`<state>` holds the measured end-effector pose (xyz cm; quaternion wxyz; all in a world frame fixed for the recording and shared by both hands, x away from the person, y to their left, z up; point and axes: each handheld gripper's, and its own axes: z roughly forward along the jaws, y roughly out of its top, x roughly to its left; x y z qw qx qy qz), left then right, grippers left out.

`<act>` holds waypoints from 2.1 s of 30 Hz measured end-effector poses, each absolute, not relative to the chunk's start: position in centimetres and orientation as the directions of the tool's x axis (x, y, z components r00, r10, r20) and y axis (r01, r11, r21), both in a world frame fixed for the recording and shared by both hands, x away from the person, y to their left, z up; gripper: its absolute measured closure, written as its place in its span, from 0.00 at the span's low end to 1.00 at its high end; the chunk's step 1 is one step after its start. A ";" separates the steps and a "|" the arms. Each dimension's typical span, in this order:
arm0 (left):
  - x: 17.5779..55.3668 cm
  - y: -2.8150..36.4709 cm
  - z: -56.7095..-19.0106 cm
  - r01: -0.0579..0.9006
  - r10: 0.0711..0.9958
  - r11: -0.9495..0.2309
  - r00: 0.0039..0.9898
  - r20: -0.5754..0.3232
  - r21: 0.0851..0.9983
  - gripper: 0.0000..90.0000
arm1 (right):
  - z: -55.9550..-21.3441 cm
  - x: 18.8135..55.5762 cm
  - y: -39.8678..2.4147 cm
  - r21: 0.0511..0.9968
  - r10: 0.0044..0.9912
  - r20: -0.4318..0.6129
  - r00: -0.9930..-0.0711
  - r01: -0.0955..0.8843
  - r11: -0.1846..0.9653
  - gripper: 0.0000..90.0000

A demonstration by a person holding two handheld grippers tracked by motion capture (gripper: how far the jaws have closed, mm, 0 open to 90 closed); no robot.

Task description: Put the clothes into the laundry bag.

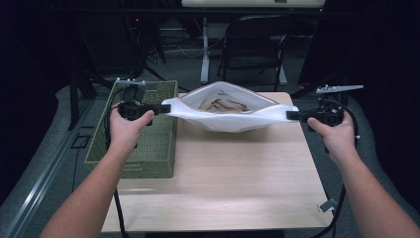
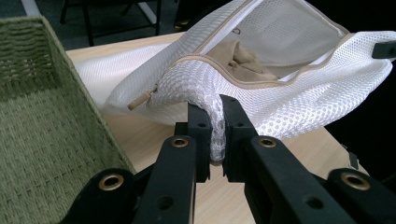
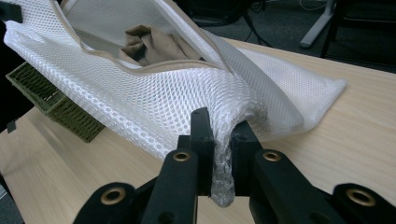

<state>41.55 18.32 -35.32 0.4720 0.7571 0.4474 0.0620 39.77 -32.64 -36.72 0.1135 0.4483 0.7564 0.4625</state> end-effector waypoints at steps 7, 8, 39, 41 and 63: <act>41.7 18.1 -34.2 0.600 0.743 -0.163 0.597 -0.303 0.783 0.94 | -35.6 40.2 -32.8 0.814 0.792 0.225 -0.568 0.556 0.168 0.92; 41.7 18.1 -34.0 0.601 0.744 -0.158 0.595 -0.306 0.784 0.94 | -35.4 40.2 -32.8 0.815 0.794 0.218 -0.568 0.553 0.172 0.92; 40.7 18.3 -30.1 0.538 0.741 -0.159 0.619 -0.260 0.828 0.94 | -31.0 39.3 -33.1 0.867 0.801 0.152 -0.578 0.467 0.172 0.92; 40.8 18.3 -30.4 0.541 0.740 -0.159 0.619 -0.263 0.826 0.94 | -31.2 39.3 -33.2 0.864 0.802 0.153 -0.577 0.472 0.175 0.92; 40.5 18.8 -32.2 0.562 0.739 -0.145 0.609 -0.289 0.814 0.94 | -32.5 39.0 -33.0 0.861 0.793 0.167 -0.586 0.479 0.172 0.92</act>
